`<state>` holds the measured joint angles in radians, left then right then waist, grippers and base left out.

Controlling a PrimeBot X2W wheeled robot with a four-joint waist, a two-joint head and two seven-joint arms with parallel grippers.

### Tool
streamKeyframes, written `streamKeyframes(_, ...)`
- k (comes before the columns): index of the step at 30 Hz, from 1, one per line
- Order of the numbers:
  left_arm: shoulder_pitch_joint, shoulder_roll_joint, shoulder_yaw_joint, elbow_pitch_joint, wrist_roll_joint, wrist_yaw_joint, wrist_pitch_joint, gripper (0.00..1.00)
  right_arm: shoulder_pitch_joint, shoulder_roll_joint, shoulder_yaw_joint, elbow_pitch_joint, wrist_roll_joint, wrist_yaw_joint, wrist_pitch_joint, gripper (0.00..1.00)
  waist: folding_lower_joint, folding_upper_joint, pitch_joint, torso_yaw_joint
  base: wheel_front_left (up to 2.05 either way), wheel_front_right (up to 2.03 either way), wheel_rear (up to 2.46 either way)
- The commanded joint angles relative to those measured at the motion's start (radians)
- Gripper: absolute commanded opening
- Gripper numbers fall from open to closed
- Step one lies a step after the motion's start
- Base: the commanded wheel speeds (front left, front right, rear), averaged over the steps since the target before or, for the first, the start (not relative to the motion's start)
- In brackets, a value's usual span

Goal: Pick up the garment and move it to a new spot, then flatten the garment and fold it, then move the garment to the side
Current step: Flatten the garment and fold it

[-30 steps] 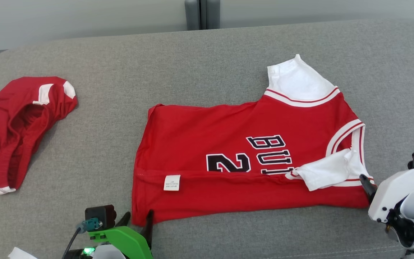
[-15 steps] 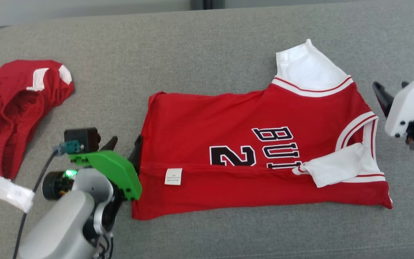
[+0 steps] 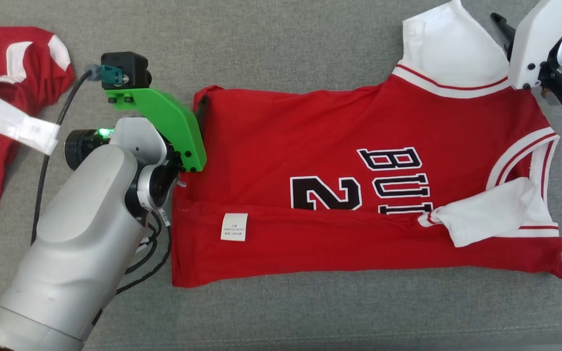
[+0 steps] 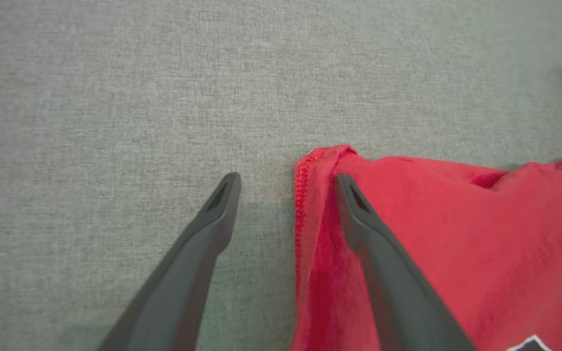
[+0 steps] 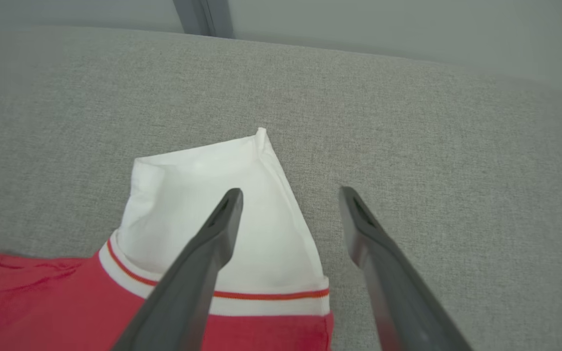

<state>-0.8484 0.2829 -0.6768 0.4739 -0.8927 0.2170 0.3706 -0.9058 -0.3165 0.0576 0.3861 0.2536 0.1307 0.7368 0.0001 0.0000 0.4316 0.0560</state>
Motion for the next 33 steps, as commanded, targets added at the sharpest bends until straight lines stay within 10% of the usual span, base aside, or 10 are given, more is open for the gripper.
streamKeyframes(1, -0.027, -0.006, -0.007, 0.016, 0.009, -0.005, 0.012, 1.00, -0.023, -0.008, 0.011, 0.020, 0.011, 0.000, -0.015, 1.00, -0.0001, 0.0000, 0.033, 0.007, 0.00, 0.00, 0.00)
streamKeyframes(9, -0.070, -0.036, -0.022, 0.072, 0.020, -0.020, -0.007, 0.93, -0.080, -0.033, 0.055, 0.118, 0.027, 0.000, -0.065, 1.00, -0.0001, 0.0000, 0.052, 0.007, 0.00, 0.00, 0.00)
streamKeyframes(10, -0.071, -0.040, -0.029, 0.077, 0.025, -0.023, -0.008, 0.47, -0.087, -0.036, 0.059, 0.127, 0.028, 0.000, -0.068, 1.00, -0.0001, 0.0000, 0.056, 0.008, 0.00, 0.00, 0.00)
streamKeyframes(12, -0.070, -0.051, -0.035, 0.080, 0.023, -0.030, -0.009, 0.00, -0.096, -0.041, 0.065, 0.145, 0.036, 0.000, -0.071, 1.00, -0.0001, 0.0000, 0.064, 0.012, 0.00, 0.00, 0.00)
streamKeyframes(29, -0.063, -0.123, -0.063, 0.049, 0.033, -0.063, -0.099, 0.00, -0.178, -0.107, 0.147, 0.265, 0.093, 0.000, -0.064, 1.00, -0.0001, 0.0000, 0.153, 0.102, 0.00, 0.00, 0.00)
streamKeyframes(32, -0.066, -0.126, -0.062, 0.044, 0.032, -0.066, -0.108, 0.00, -0.167, -0.114, 0.181, 0.279, 0.115, 0.000, -0.041, 0.13, -0.0001, 0.0000, 0.158, 0.108, 0.00, 0.00, 0.00)
streamKeyframes(33, -0.067, -0.126, -0.061, 0.045, 0.031, -0.065, -0.113, 0.00, -0.167, -0.118, 0.187, 0.282, 0.119, 0.000, -0.042, 0.00, -0.0001, 0.0000, 0.159, 0.109, 0.00, 0.00, 0.00)
